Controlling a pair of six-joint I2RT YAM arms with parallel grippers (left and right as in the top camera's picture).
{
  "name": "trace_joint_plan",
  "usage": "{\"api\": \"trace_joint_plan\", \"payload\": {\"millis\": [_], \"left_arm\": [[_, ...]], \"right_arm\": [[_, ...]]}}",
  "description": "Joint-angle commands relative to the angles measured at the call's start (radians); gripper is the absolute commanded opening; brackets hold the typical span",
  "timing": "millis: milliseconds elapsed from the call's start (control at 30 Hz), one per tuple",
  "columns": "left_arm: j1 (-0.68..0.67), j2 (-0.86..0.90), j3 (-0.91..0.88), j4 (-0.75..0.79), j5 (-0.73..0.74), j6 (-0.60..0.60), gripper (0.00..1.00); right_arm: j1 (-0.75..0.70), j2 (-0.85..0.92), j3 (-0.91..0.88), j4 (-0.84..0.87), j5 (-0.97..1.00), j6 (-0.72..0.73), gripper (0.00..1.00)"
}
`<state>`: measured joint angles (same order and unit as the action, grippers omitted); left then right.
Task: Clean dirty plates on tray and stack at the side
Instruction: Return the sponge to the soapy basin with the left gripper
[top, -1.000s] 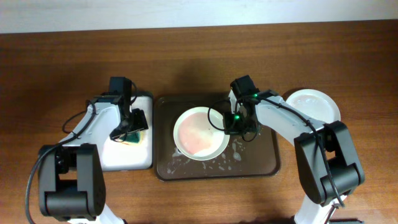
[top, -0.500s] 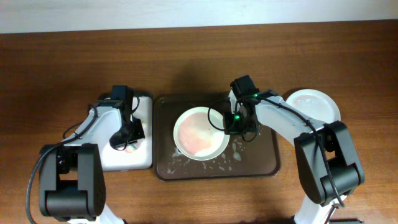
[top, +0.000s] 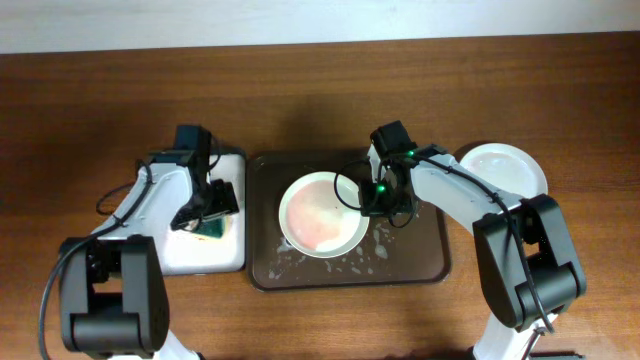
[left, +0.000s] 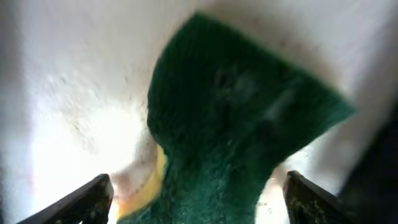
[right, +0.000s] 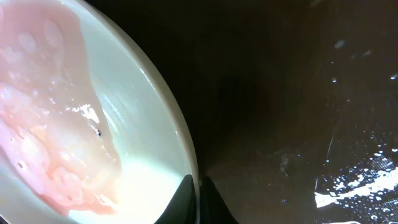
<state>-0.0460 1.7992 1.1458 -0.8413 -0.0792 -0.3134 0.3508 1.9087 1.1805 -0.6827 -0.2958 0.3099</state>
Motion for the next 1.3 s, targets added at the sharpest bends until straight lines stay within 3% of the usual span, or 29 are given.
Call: {"api": "trace_joint_plan", "payload": {"millis": [0, 200, 267, 367, 433, 467, 500, 633, 667, 700, 733, 767, 800, 1033, 1267], "left_arm": [[0.003, -0.026, 0.018, 0.045, -0.003, 0.000, 0.90], [0.003, 0.032, 0.011, 0.148, 0.038, -0.011, 0.93], [0.003, 0.062, 0.011, 0.158, 0.039, -0.011, 0.89], [0.003, 0.101, 0.011, 0.188, 0.039, -0.010, 0.66], [0.003, 0.102, 0.012, 0.200, 0.039, -0.010, 0.40], [0.003, 0.102, 0.014, 0.205, 0.039, -0.010, 0.08], [0.003, 0.102, 0.018, 0.206, 0.034, -0.010, 0.00], [0.003, 0.051, 0.038, 0.200, 0.031, -0.010, 0.00], [0.003, 0.024, 0.038, 0.201, 0.031, -0.010, 0.04], [0.003, 0.008, 0.038, 0.200, 0.031, -0.010, 0.30], [0.003, -0.018, 0.038, 0.192, 0.032, -0.010, 0.67], [0.003, -0.035, 0.038, 0.177, 0.032, -0.010, 0.90], [0.003, -0.046, 0.038, 0.151, 0.032, -0.010, 1.00], [0.003, -0.045, 0.025, -0.040, 0.032, -0.011, 1.00], [0.003, -0.043, -0.075, 0.023, 0.036, -0.057, 1.00]], "right_arm": [[0.002, 0.012, -0.004, -0.002, 0.020, -0.006, 0.04], [0.002, 0.012, -0.004, -0.002, 0.020, -0.006, 0.04], [0.002, 0.012, -0.004, -0.002, 0.020, -0.006, 0.04], [0.002, 0.012, -0.004, -0.002, 0.020, -0.005, 0.04], [0.002, 0.012, -0.004, -0.002, 0.020, -0.005, 0.04], [0.002, 0.012, -0.004, -0.002, 0.020, -0.006, 0.04], [0.002, 0.012, -0.004, -0.002, 0.020, -0.006, 0.04], [0.002, 0.012, -0.004, -0.002, 0.020, -0.005, 0.04], [0.002, 0.012, -0.004, -0.002, 0.020, -0.005, 0.04], [0.002, 0.012, -0.004, -0.002, 0.020, -0.005, 0.04], [0.002, 0.012, -0.004, -0.002, 0.020, -0.005, 0.06], [0.002, 0.012, -0.004, -0.002, 0.020, -0.005, 0.13], [0.002, 0.012, -0.004, -0.002, 0.020, -0.005, 0.18], [0.002, 0.012, -0.004, -0.002, 0.020, -0.005, 0.21], [0.002, 0.012, -0.004, -0.002, 0.020, -0.005, 0.21]]}}
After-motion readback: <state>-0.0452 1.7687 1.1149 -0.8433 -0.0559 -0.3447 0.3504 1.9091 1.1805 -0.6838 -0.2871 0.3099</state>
